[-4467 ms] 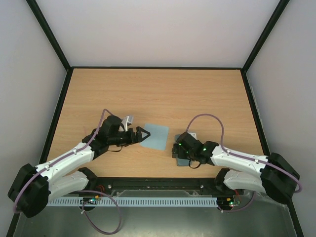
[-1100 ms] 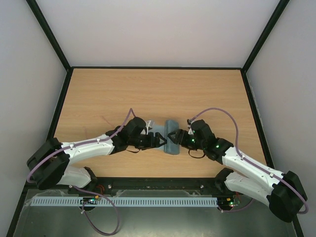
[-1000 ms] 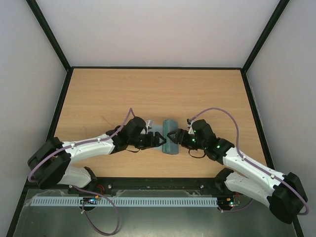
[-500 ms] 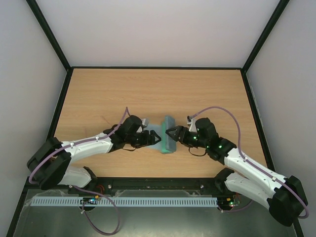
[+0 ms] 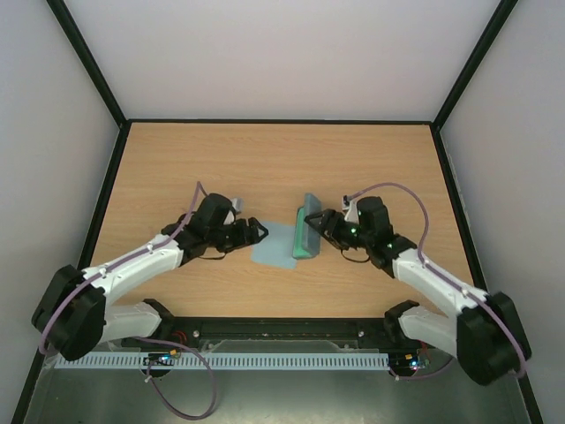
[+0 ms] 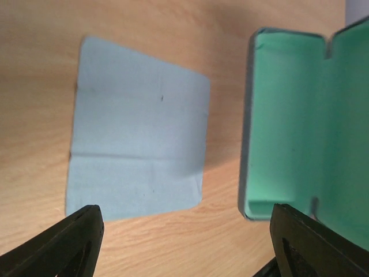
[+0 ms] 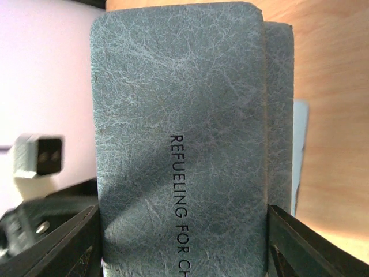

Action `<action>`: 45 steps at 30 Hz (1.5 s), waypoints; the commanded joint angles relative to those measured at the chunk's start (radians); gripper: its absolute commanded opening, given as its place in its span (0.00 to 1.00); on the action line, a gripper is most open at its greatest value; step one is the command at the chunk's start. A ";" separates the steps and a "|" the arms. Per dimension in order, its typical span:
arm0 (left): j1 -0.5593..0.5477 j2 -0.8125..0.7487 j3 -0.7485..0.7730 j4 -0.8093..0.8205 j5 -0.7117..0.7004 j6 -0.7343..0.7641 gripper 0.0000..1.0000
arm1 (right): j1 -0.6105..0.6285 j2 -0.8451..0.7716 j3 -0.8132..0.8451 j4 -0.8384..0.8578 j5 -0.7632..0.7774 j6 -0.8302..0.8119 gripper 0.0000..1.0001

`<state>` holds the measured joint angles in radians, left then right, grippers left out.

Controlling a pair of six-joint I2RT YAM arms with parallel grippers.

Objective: Organize the sunglasses
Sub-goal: Open the sunglasses case, then place the sunglasses case at the center of the board.

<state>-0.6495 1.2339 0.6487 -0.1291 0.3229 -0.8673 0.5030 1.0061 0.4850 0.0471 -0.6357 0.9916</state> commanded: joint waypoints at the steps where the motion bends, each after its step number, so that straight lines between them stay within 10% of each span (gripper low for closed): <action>1: 0.070 -0.037 0.057 -0.099 0.015 0.067 0.82 | -0.100 0.172 0.091 0.240 -0.113 -0.013 0.39; 21: 0.118 -0.145 0.002 -0.127 0.042 0.080 0.82 | -0.149 0.935 0.370 0.862 -0.247 0.169 0.48; 45: 0.126 -0.174 -0.029 -0.126 0.047 0.070 0.83 | -0.151 0.930 0.414 0.623 -0.205 0.007 0.96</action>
<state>-0.5289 1.0794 0.6270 -0.2390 0.3592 -0.7937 0.3573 1.9675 0.8608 0.7177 -0.8516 1.0538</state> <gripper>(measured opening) 0.825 0.941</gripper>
